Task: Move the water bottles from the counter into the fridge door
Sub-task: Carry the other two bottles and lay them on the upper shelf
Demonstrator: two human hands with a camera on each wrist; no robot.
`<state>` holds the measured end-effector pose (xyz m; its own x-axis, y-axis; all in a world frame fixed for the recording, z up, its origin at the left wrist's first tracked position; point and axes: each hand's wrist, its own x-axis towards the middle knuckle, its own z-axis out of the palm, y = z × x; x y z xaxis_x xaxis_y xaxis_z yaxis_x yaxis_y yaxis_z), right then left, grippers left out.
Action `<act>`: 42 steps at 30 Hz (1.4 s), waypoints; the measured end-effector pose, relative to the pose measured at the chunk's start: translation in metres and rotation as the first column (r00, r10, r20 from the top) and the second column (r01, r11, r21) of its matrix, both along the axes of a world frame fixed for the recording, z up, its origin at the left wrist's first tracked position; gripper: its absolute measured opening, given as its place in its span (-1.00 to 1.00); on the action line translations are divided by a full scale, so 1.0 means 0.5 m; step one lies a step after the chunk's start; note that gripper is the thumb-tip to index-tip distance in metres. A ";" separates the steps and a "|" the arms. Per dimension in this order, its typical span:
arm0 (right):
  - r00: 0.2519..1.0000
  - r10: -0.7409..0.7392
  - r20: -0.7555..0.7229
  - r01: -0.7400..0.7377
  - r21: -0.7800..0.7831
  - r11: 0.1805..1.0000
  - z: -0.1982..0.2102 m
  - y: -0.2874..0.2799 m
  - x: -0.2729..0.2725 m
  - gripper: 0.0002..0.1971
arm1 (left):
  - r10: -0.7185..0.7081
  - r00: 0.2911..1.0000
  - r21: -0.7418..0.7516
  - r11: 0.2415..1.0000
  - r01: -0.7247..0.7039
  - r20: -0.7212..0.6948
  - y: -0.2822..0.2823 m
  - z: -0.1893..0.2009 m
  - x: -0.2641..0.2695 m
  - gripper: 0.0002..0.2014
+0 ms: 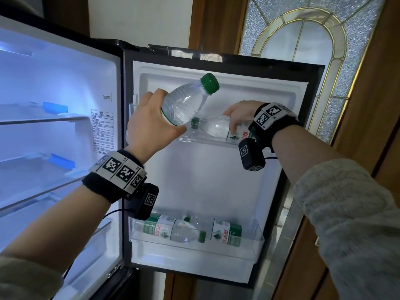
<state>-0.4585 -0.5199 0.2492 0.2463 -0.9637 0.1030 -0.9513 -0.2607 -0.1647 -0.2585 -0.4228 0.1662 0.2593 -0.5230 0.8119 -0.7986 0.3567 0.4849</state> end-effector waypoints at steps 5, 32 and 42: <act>0.990 0.064 0.123 -0.063 -0.014 0.998 -0.003 0.009 -0.002 -0.33 | 0.022 1.000 0.001 1.000 -0.022 0.022 0.000 0.000 -0.002 -0.43; 0.878 0.192 0.439 -0.051 -0.313 0.948 -0.038 -0.015 -0.014 -0.62 | 0.040 0.995 0.033 0.999 -0.043 0.097 -0.003 -0.007 -0.015 -0.41; 0.494 0.441 0.749 -0.092 -0.460 0.883 -0.027 -0.013 0.008 -0.47 | 0.103 0.968 -0.136 0.988 -0.072 0.229 -0.006 0.055 0.004 -0.41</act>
<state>-0.4545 -0.5266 0.2358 0.1216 -0.7262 0.6766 -0.3039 -0.6762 -0.6712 -0.2563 -0.4256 0.1939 0.0943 -0.3963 0.9133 -0.9152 0.3265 0.2362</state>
